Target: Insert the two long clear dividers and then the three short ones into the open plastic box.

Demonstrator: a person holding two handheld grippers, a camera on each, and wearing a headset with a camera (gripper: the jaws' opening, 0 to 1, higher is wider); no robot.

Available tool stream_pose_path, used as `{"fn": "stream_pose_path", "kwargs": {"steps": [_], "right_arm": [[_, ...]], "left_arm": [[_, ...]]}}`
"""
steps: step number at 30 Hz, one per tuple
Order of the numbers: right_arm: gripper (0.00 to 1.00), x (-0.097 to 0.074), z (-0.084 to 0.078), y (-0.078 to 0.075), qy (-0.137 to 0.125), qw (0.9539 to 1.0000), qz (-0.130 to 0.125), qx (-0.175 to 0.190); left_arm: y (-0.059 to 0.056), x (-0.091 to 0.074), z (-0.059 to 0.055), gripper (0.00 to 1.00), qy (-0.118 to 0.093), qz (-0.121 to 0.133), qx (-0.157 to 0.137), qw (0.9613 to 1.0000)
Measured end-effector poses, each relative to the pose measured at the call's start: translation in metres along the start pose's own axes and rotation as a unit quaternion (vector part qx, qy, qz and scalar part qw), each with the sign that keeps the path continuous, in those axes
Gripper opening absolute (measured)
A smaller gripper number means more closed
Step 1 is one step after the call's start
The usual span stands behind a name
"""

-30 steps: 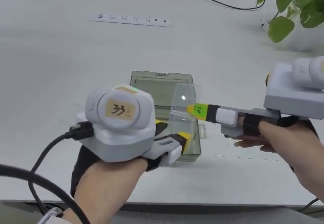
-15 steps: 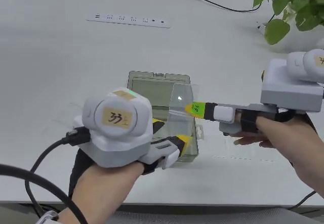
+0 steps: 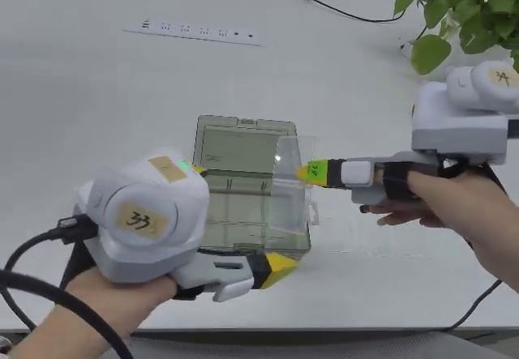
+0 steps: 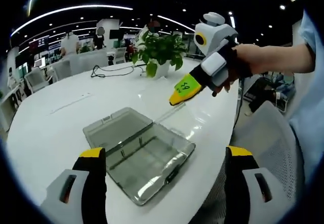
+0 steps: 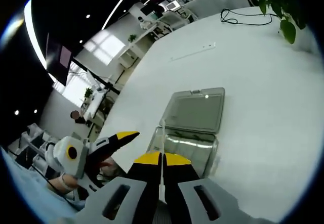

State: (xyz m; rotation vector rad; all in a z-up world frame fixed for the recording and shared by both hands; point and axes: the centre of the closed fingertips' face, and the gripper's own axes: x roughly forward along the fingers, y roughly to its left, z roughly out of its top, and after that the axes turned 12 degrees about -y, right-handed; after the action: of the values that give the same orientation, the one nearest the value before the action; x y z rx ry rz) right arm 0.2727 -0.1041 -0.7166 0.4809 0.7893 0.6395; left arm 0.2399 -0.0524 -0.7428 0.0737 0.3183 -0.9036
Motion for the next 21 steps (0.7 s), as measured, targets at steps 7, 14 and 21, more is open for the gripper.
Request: {"fn": "stream_pose_path", "kwargs": {"steps": [7, 14, 21], "right_arm": [[0.02, 0.006, 0.005, -0.004, 0.041, 0.9985, -0.034, 0.013], [0.02, 0.013, 0.003, -0.016, 0.096, 0.9922, -0.077, 0.018], [0.02, 0.017, -0.002, -0.021, 0.138, 0.9848, -0.098, 0.037]], "left_arm": [[0.009, -0.004, -0.006, 1.00, 0.013, -0.016, 0.020, 0.9996], [0.009, -0.005, -0.008, 1.00, 0.009, -0.022, 0.013, 0.9996], [0.009, -0.006, -0.012, 0.99, 0.007, -0.023, 0.005, 0.9997]]}}
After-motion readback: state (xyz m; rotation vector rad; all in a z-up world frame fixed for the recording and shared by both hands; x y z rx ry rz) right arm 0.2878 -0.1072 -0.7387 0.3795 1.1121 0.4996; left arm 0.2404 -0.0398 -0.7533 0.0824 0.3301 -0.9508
